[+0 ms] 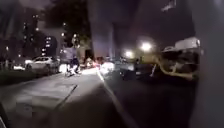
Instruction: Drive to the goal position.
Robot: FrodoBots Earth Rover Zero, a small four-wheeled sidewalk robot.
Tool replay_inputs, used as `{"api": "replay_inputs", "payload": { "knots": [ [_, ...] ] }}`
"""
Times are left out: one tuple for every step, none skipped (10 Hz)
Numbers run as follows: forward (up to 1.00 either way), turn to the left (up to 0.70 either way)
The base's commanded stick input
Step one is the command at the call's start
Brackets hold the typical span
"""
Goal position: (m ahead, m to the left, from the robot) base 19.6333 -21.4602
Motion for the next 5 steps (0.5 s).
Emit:
{"api": "replay_inputs", "payload": {
  "knots": [
    [0.45,0.0],
    [0.45,0.0],
    [0.45,0.0],
    [0.45,0.0],
    [0.45,0.0]
  ]
}}
